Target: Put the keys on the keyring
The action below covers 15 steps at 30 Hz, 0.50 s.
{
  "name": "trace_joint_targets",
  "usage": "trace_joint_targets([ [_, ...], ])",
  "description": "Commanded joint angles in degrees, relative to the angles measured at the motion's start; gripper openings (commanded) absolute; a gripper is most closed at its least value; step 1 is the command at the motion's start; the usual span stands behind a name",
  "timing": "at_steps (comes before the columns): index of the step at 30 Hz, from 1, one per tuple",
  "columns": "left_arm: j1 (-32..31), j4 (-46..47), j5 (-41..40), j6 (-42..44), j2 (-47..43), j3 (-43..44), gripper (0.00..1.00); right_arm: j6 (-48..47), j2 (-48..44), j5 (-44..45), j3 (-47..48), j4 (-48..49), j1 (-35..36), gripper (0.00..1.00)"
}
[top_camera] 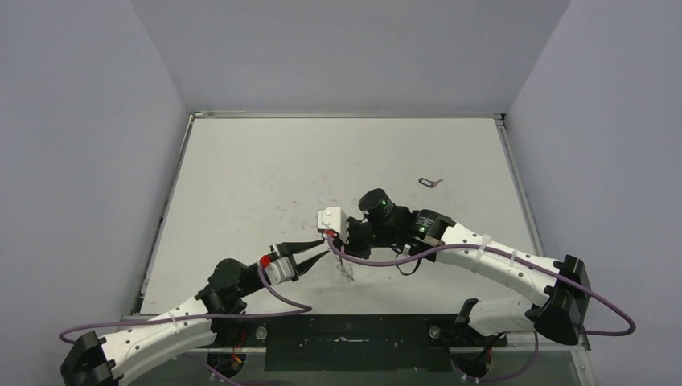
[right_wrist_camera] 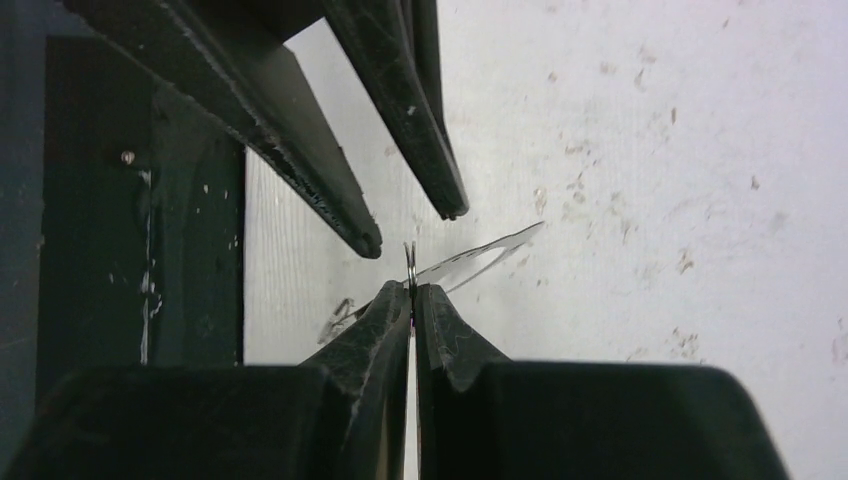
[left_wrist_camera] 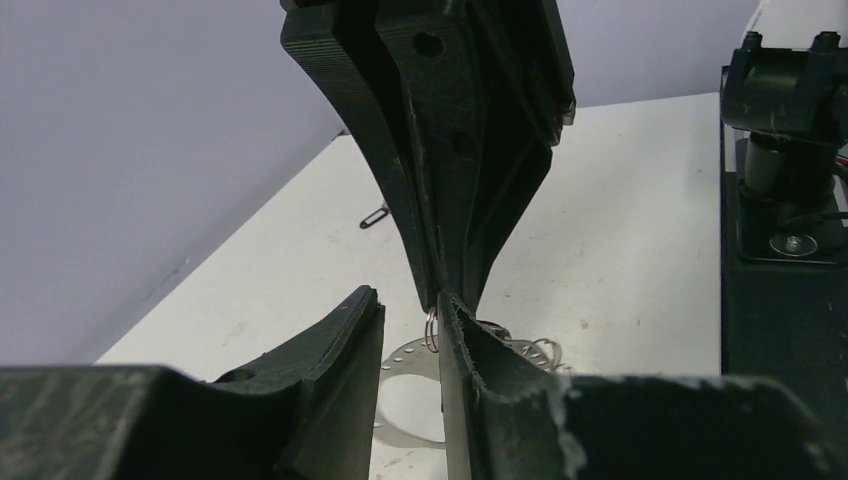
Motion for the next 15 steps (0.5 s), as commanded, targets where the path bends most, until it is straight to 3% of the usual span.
trace_joint_targets([
  [1,-0.3,-12.1,-4.7,2.8,-8.1,0.9,0.25,0.8,1.5,-3.3,3.9,9.7,0.6,0.0],
  [7,-0.3,-14.4,-5.7,2.8,-10.5,0.4,0.25,4.1,1.4,-1.3,-1.7,19.2,0.6,0.0],
  [15,-0.3,-11.6,-4.3,3.3,-4.3,1.1,0.25,3.9,-0.3,0.9,-11.3,17.2,-0.1,0.0],
])
